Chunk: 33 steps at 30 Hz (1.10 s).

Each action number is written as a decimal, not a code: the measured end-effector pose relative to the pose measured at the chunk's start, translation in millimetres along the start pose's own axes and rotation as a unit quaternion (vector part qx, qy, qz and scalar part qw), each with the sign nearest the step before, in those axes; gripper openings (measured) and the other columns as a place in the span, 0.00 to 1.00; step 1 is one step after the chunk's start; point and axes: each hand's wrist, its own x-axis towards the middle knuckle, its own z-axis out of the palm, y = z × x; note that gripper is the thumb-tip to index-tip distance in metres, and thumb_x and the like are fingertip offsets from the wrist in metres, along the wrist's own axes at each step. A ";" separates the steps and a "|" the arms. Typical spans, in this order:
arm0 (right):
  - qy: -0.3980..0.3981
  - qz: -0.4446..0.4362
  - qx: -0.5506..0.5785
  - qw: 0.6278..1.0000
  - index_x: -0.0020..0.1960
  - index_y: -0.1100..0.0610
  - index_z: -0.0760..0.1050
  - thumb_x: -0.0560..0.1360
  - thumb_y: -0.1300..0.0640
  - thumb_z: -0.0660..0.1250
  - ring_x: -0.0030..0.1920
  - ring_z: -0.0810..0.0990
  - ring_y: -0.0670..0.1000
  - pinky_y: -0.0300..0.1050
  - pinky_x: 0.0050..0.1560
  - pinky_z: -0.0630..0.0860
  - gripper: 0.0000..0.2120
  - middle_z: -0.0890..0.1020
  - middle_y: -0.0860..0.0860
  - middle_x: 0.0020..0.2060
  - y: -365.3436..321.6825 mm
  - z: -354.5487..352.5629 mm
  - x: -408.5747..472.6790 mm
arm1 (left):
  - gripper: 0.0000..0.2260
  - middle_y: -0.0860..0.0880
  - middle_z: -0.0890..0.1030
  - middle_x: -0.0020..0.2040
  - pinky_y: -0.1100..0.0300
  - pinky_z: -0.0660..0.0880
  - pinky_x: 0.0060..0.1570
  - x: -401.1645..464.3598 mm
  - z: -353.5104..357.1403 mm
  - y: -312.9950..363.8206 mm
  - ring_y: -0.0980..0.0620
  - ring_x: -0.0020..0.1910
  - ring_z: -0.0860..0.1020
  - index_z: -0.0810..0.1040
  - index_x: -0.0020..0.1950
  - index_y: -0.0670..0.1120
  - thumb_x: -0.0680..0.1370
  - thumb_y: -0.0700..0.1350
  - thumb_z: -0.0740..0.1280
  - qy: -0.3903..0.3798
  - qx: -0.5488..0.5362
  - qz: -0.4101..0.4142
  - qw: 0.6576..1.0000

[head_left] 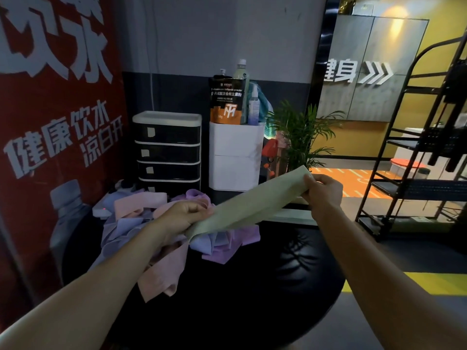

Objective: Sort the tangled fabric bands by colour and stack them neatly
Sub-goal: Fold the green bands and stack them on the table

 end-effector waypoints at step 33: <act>-0.414 -0.093 -0.077 0.902 0.53 0.64 0.75 0.70 0.66 0.71 0.42 0.79 0.46 0.33 0.42 0.77 0.13 0.81 0.51 0.41 -5.1 32.1 -50.8 | 0.06 0.47 0.78 0.41 0.64 0.79 0.38 21.6 69.8 84.9 0.54 0.39 0.77 0.77 0.45 0.45 0.79 0.38 0.62 0.056 -0.062 0.108 0.991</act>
